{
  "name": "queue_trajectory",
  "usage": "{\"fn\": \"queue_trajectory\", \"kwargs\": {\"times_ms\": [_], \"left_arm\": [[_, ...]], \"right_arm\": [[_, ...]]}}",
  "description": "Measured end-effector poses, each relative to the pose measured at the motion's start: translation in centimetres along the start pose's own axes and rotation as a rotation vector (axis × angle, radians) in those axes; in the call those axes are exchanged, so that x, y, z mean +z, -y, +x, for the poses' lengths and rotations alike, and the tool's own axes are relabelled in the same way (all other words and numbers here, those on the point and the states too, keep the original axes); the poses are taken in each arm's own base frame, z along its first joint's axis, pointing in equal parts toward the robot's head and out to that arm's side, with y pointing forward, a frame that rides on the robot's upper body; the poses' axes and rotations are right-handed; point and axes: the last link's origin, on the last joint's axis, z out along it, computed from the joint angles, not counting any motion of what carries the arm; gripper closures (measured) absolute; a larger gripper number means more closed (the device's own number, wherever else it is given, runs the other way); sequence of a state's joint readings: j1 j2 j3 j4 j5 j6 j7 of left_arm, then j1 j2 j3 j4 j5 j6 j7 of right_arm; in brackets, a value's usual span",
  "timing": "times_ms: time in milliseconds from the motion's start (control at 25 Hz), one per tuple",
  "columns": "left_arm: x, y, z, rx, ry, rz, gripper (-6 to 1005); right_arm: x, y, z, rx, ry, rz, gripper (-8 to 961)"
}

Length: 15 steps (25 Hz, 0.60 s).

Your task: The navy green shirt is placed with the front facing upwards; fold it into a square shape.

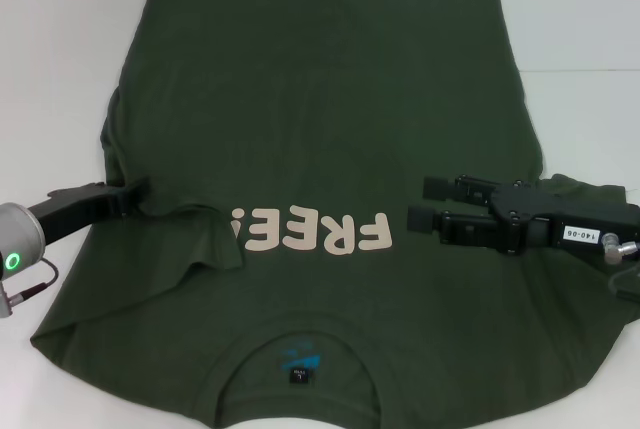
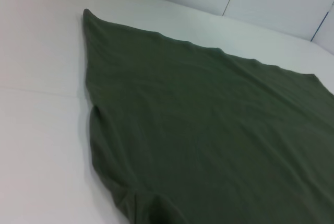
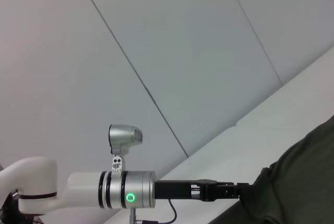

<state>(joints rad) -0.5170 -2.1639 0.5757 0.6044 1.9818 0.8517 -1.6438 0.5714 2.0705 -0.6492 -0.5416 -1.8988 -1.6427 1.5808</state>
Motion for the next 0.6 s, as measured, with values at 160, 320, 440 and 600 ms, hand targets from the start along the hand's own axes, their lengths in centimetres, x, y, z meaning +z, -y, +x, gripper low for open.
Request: {"fn": "queue_trajectory", "kwargs": {"times_ms": [160, 320, 440, 600], "left_arm": [[0.17, 0.04, -0.05, 0.006, 0.008, 0.012, 622], [0.2, 0.06, 0.0, 0.004, 0.009, 0.014, 838], [0.26, -0.04, 0.04, 0.006, 0.011, 0.011, 935], [0.27, -0.28, 0.3, -0.002, 0.009, -0.004, 966]], "right_arm": [[0.01, 0.03, -0.02, -0.001, 0.0, 0.002, 70], [0.02, 0.04, -0.03, 0.0, 0.0, 0.002, 71], [0.01, 0.04, -0.02, 0.0, 0.0, 0.002, 71], [-0.01, 0.06, 0.01, 0.0, 0.0, 0.005, 70]]}}
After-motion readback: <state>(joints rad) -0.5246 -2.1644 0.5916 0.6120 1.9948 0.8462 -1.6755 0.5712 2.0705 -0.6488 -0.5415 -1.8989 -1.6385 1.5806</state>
